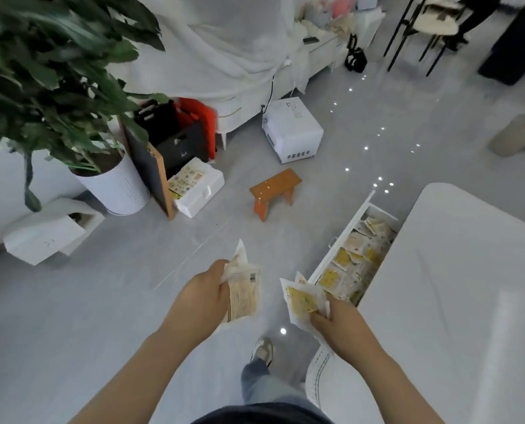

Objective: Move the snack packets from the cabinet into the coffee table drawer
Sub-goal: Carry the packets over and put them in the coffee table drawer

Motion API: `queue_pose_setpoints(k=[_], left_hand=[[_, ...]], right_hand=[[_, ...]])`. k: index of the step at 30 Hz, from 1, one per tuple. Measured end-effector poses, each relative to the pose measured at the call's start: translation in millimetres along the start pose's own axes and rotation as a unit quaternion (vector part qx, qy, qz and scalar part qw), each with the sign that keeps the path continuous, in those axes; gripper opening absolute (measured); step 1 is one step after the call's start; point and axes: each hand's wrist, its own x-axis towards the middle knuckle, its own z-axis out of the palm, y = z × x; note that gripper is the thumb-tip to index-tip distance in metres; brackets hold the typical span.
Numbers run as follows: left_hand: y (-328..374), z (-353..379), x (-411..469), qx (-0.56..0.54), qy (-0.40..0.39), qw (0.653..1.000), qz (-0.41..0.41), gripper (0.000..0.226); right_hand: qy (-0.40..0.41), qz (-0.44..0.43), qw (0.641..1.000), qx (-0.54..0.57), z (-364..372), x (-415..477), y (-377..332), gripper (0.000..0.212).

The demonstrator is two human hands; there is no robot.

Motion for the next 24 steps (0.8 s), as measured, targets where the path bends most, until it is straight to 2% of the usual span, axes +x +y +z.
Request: queue_pose_setpoints(k=[8, 15, 24], left_hand=[[33.3, -2.4, 106.4, 0.037, -0.048, 0.997, 0.046, 0.034], [51.7, -6.0, 197.3, 0.041, -0.106, 0.989, 0.095, 0.032], [64.7, -25.8, 340.8, 0.049, -0.203, 0.961, 0.183, 0.031]], right_hand=[[0.031, 0.032, 0.999, 0.028, -41.2, 67.7, -4.8, 0.009], [0.058, 0.126, 0.988, 0.072, -59.6, 108.8, -5.3, 0.007], [0.13, 0.24, 0.947, 0.172, -66.4, 177.6, -38.5, 0.011]])
